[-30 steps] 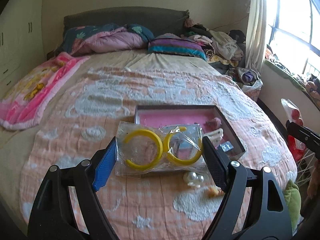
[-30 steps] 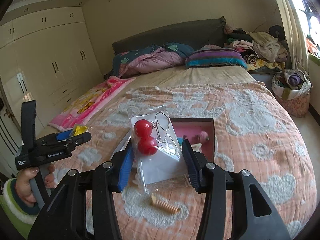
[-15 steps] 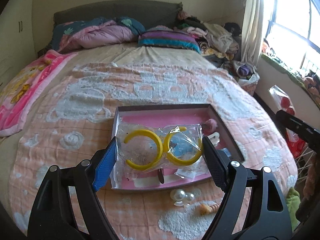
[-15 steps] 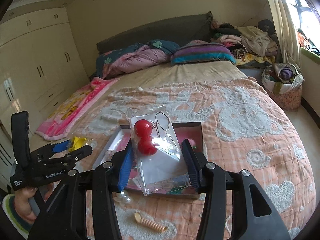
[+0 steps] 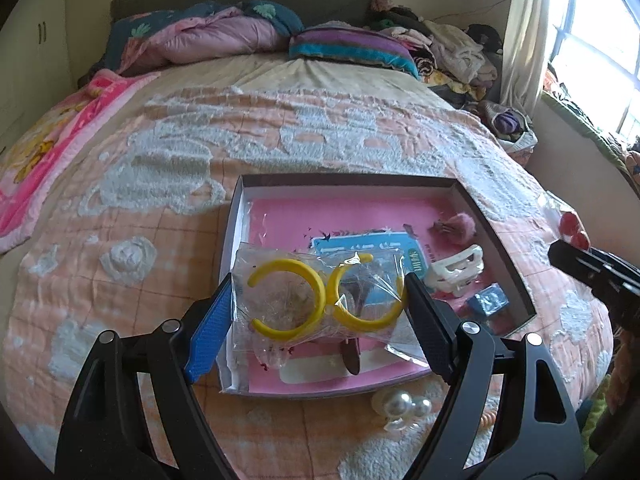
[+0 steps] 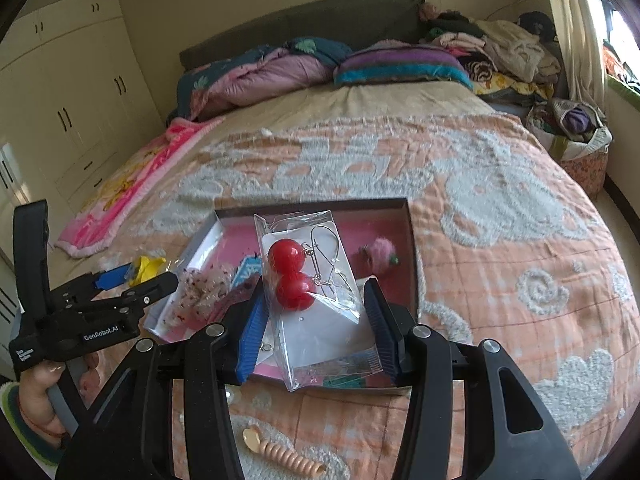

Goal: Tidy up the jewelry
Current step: 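Carry the yellow hoop bag and red earring bag over the tray, then open the right tool over the tray while the left tool releases the yellow hoop bag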

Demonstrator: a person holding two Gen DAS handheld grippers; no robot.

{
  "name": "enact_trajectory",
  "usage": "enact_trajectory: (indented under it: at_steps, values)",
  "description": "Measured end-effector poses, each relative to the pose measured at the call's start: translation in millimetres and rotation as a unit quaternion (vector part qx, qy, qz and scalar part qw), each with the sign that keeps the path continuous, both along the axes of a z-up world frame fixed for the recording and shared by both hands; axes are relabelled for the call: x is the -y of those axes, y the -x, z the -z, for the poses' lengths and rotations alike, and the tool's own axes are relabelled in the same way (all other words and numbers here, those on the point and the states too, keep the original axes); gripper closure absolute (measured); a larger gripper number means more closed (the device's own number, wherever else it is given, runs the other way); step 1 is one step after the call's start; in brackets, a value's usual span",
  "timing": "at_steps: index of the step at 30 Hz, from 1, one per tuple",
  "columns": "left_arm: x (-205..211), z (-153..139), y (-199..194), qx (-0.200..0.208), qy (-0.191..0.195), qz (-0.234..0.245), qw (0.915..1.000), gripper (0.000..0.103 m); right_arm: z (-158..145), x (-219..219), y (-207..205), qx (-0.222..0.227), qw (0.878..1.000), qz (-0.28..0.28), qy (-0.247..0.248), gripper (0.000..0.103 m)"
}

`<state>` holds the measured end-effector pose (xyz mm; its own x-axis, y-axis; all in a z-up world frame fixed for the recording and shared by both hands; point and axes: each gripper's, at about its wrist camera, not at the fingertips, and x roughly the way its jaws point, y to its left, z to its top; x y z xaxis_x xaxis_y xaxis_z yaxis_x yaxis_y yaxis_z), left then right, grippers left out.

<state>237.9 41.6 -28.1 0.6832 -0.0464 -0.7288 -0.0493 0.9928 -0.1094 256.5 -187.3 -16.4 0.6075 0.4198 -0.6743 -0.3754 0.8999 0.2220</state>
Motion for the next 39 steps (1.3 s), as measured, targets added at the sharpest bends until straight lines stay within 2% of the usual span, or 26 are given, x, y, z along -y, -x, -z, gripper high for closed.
enact_trajectory:
  at_steps: [6,15,27,39]
  values:
    - [3.0,8.2,-8.3,-0.01,0.004,0.005,0.9999,0.029,13.1,-10.6,-9.8,-0.011,1.0,-0.005,0.013,0.057]
    - [8.7,-7.1,-31.2,0.0,-0.004,0.014,0.9999,0.029,3.0,-12.1,-25.7,0.005,1.0,0.001,0.024,0.057]
    - [-7.2,20.7,-35.8,-0.029,0.006,0.0,0.9996,0.029,36.0,-31.2,-26.2,-0.027,0.999,-0.017,0.035,0.057]
    - [-5.9,31.7,-36.6,-0.049,0.001,0.007,0.9988,0.029,49.1,-40.1,-24.8,-0.032,0.998,-0.01,0.048,0.056]
